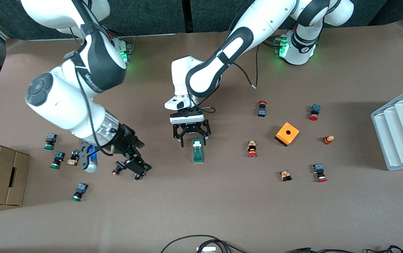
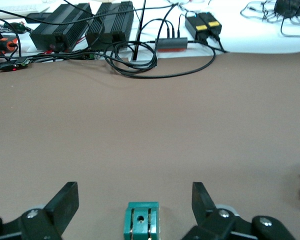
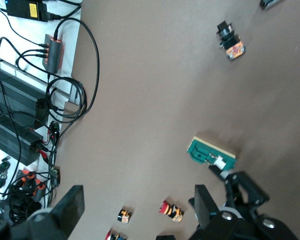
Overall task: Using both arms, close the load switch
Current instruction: 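Lower the left gripper onto the green switch base while the right gripper nears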
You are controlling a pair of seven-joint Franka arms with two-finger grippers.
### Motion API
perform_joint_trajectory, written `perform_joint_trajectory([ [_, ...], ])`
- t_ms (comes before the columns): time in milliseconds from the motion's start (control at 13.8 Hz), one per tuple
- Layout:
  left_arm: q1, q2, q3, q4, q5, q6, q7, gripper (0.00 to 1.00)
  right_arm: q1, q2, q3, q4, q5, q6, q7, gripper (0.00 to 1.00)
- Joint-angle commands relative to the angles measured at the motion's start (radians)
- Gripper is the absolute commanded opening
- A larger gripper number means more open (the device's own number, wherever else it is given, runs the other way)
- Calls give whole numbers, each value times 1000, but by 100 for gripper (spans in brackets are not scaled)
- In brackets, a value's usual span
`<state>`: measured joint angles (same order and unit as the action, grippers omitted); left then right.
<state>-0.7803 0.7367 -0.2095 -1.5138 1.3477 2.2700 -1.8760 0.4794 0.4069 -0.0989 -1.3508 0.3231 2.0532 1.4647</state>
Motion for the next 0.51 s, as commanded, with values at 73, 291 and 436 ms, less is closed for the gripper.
perform_joint_trajectory([
  [73, -17, 55, 4, -19, 229, 10, -274, 100, 18, 56, -7, 47, 25, 53, 98, 98],
  [291, -17, 90, 5, -35, 346, 6, -385, 100, 28, 87, -7, 50, 24, 85, 134, 98],
  [436, -17, 93, 5, -61, 389, 3, -411, 100, 28, 101, -7, 51, 24, 94, 143, 98],
])
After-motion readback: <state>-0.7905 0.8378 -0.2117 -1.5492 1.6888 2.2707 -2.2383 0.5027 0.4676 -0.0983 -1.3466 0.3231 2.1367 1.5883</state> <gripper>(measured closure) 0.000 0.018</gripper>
